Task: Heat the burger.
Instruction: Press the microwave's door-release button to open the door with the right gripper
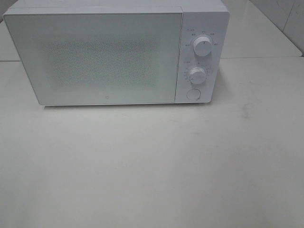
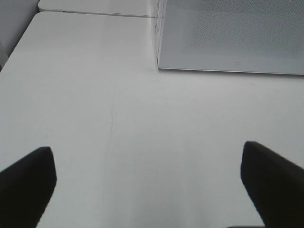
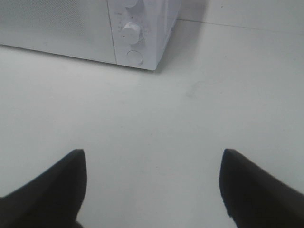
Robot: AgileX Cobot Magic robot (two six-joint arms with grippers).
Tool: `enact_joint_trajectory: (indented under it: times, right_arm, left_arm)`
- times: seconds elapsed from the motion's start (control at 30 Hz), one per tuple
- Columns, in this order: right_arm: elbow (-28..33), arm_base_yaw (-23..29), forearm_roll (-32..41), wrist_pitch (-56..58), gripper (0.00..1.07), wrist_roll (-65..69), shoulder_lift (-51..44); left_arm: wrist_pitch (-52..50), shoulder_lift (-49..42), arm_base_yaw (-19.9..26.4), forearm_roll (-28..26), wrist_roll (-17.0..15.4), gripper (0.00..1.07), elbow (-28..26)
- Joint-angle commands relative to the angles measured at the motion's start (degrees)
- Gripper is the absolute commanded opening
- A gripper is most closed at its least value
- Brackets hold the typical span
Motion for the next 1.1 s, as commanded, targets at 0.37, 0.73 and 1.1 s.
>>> enact_joint_trajectory:
  times: [0.37, 0.73, 1.1]
  right_arm:
    - [2.01, -2.86, -0.92, 3.27, 0.75, 0.46, -7.05]
    - [0.34, -2.86, 1.15, 2.12, 0.75, 0.40, -5.04]
    - [-0.63, -2.86, 2.23, -12.55, 0.75, 0.11, 8.59]
  left_arm:
    - [-0.63, -0.11, -0.06, -0.06, 0.11, 0.98, 0.17]
    - [-0.63, -0.11, -0.06, -0.06, 0.11, 0.98, 0.17]
    - [-0.63, -0.11, -0.06, -0.06, 0.11, 0.98, 0.17]
